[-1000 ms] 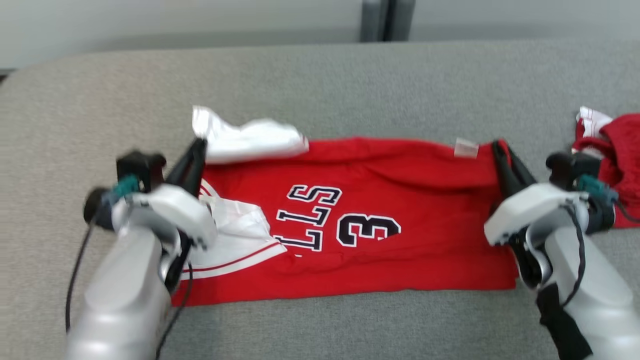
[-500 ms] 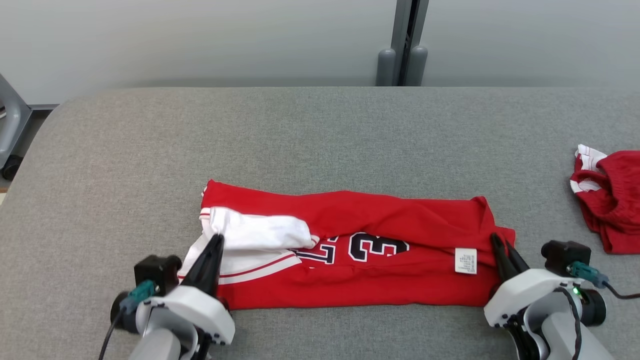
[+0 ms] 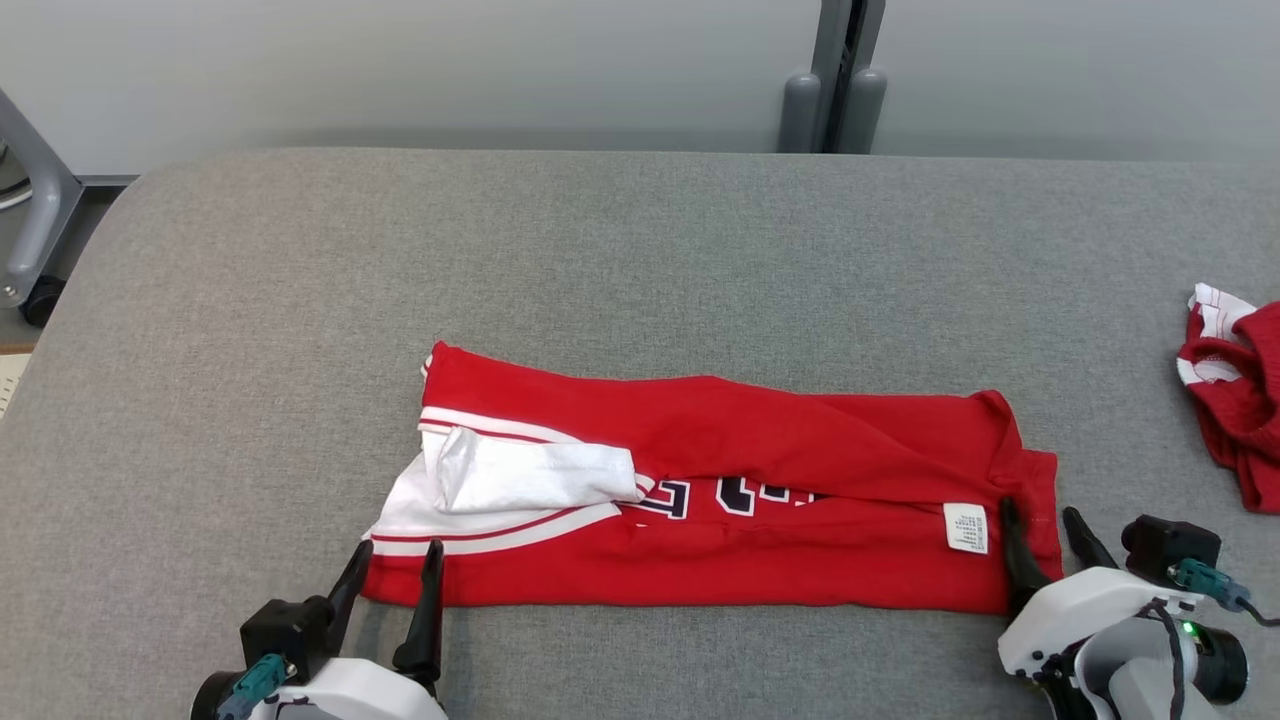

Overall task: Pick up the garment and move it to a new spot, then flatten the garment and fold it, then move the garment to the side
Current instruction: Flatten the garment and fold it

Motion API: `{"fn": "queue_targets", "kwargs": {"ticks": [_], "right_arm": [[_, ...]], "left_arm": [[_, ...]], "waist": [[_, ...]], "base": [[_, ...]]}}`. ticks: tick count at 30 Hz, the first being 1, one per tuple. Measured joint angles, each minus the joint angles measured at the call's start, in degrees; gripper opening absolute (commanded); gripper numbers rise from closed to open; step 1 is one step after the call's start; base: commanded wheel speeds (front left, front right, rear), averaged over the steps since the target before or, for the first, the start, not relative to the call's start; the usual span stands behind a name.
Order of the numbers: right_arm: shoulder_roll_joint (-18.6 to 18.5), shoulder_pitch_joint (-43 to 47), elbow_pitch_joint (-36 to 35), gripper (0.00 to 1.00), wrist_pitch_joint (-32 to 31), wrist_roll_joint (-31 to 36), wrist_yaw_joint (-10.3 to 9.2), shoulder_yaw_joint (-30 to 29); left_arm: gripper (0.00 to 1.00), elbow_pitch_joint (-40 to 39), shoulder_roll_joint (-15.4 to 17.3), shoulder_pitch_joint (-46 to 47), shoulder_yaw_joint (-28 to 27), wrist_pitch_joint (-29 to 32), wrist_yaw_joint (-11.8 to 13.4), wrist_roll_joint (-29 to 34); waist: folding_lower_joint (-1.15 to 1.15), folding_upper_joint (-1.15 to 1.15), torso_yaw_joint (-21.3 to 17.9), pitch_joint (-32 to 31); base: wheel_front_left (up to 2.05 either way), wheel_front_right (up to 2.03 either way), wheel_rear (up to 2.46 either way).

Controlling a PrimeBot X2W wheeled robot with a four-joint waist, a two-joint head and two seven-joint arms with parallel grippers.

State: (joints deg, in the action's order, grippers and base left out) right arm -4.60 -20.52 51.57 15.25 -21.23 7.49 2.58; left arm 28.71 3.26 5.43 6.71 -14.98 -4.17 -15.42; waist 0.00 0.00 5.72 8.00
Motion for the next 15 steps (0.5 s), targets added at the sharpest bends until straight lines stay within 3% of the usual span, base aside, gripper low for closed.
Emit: {"fn": "queue_targets", "kwargs": {"ticks": [1,2,3,8,15], "right_arm": [[0.18,-0.28,0.65,0.75,0.08,-0.05,0.00,0.77],[0.19,-0.52,1.00,0.28,0.15,-0.69,-0.03,1.49],[0.33,-0.76,1.18,0.00,0.18,-1.78,-0.08,2.15],[1.03,-1.38,1.72,0.00,0.15,-6.47,-0.07,4.91],[-2.78,-1.65,-1.37,0.00,-0.12,-6.61,0.02,0.05]], "left_arm": [[1.00,-0.12,-0.10,-0.14,-0.13,0.00,-0.09,0.26],[1.00,-0.27,-0.20,-0.17,-0.30,-0.01,-0.29,0.41],[1.00,-0.35,-0.21,-0.17,-0.47,0.00,-0.31,0.47],[1.00,-0.26,-0.33,-0.16,-0.92,0.00,-0.69,0.82],[1.00,0.09,-0.41,-0.35,-1.53,-0.01,-0.91,1.19]], "waist": [[0.00,0.00,0.19,0.09],[0.00,0.00,0.36,0.15],[0.00,0.00,0.50,0.20],[0.00,0.00,0.81,-0.17],[0.00,0.00,0.49,-1.10]], "base": [[0.00,0.00,0.00],[0.00,0.00,0.00],[0.00,0.00,0.00],[0.00,0.00,0.00],[0.00,0.00,0.00]]}}
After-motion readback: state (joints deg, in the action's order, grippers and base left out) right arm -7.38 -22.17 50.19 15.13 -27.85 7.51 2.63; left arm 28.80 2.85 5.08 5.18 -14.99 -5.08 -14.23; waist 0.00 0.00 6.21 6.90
